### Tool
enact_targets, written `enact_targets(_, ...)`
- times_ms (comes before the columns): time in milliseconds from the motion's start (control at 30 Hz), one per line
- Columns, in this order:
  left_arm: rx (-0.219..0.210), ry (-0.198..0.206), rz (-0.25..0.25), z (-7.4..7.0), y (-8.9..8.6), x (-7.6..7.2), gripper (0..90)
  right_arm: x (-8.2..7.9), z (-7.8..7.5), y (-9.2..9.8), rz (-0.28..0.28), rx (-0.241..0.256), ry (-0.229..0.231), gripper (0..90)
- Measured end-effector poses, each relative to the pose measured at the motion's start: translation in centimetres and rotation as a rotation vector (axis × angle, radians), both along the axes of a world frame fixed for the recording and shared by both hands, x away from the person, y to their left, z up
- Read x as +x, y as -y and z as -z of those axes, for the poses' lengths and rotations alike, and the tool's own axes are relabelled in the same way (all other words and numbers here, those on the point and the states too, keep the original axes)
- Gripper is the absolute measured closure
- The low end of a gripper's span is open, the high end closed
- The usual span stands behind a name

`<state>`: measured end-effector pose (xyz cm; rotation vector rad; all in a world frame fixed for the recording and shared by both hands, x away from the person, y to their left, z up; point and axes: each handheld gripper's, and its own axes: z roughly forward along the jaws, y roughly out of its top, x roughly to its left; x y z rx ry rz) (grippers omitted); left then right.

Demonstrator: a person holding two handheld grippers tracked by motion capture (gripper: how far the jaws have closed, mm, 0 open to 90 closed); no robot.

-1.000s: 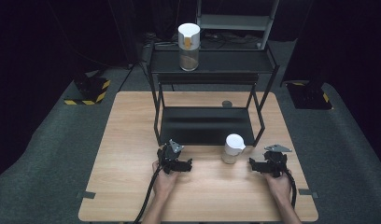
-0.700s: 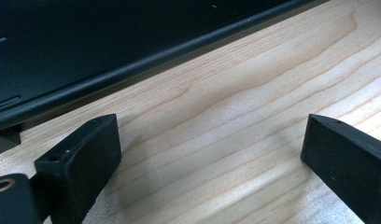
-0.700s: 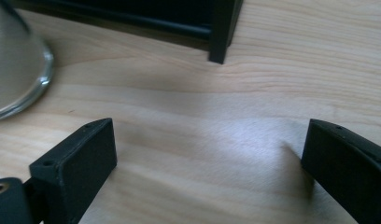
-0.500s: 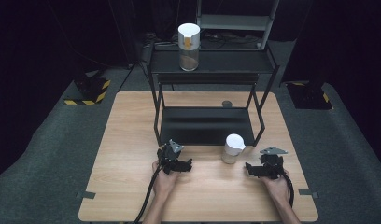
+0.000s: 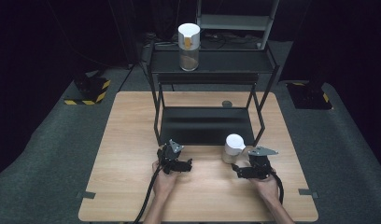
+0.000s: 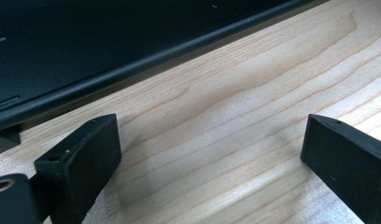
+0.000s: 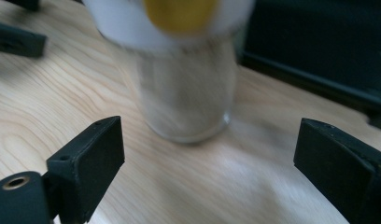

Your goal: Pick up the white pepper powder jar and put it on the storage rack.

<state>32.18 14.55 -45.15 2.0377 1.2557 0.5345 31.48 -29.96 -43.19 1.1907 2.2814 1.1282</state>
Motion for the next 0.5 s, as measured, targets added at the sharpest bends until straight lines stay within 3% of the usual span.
enact_targets(500,0.0,0.0,0.0,0.0,0.0,0.0,5.0,0.9,-0.4,-1.6,-0.013,0.05,0.043,17.9)
